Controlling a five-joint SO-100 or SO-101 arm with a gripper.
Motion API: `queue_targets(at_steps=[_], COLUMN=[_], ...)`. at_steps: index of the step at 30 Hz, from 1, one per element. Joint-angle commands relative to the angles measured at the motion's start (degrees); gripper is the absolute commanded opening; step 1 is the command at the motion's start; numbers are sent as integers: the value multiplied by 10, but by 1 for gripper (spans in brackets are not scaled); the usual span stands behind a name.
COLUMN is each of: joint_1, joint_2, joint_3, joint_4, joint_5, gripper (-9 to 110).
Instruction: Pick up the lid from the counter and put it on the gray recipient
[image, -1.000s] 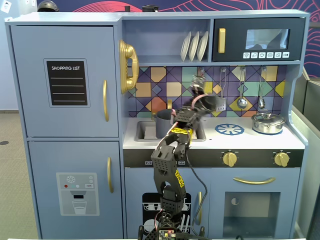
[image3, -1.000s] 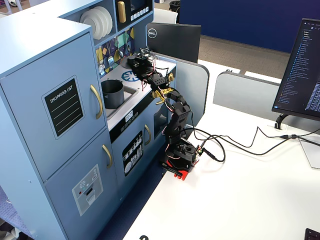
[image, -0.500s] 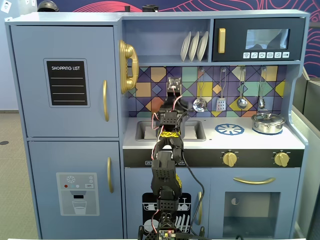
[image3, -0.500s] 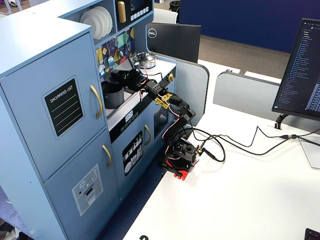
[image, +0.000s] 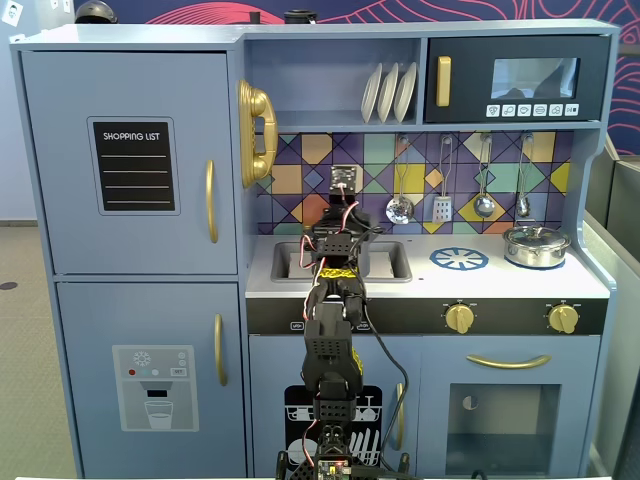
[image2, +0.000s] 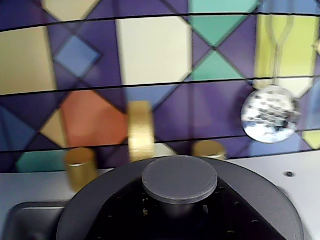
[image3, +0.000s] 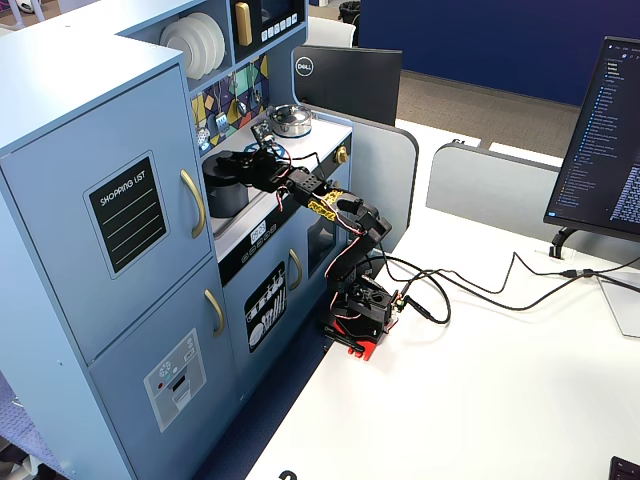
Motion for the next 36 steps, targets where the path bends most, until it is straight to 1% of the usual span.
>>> queue_targets(at_steps=[1,17,32,33,35,36], joint_1=[-6,-13,-9,-8,-2,0], joint_2=[1,-32,10,16,32,41], joint_3=[-16,-10,48,51,52,51], joint_4=[-24,-52,-41,-37,-12,4], joint_5=[-5,-4,-12,-11,-7,-11], gripper=[0,0,0,4,18,23])
